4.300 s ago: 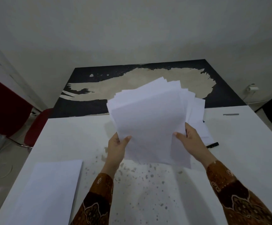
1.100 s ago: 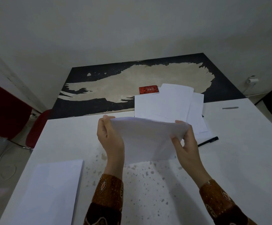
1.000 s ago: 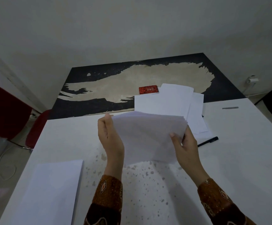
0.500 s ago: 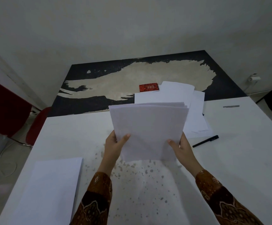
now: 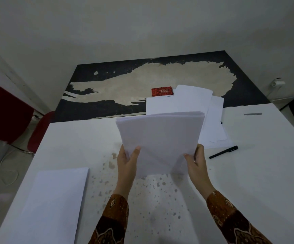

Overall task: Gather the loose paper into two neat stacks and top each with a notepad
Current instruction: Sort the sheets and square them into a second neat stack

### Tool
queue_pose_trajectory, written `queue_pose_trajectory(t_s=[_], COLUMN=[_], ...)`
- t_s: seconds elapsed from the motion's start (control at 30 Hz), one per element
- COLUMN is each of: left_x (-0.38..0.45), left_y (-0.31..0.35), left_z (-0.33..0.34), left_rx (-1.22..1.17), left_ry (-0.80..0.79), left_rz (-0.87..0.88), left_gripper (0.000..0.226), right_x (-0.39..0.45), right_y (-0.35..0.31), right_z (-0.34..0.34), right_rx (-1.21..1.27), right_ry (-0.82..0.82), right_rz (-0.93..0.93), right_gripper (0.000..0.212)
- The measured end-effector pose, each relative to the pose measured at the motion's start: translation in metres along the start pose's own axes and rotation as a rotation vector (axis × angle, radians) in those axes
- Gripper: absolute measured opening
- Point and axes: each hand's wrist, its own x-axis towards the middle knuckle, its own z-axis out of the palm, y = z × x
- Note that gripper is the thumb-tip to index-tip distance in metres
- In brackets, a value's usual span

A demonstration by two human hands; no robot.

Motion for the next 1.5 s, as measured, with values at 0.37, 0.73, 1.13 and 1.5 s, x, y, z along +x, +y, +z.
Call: queue_pose_trajectory(t_s=[0.37,0.73,1.13,1.5], left_x=[-0.006,-0.006,-0.006,-0.006], left_y=[-0.002,0.017,0.032,-0.008], left_z=[0.008,0.008,0.023,0.019], left_rx=[0.134,0.031,0.055,0.150], left_ry=[0.098,0.090,0.166,0.039], left_rz=[0.122,0.142,0.231,0.124], left_gripper=[0.010,0.021,0.015,0.020], right_x=[-0.022,-0.006,-0.011,-0.013], right_y=[-0.003,-0.010,-0.028,0.006], right_z=[0.008,-0.002,0.020,0.016], right_rx=[-0.046,0.010,0.029,-0.061], right_ry=[0.048,0.068,0.039,-0.009], right_rz=[-0.077,-0.130,-0.145,-0.028], right_gripper=[0.045,0.036,0.026,0.029])
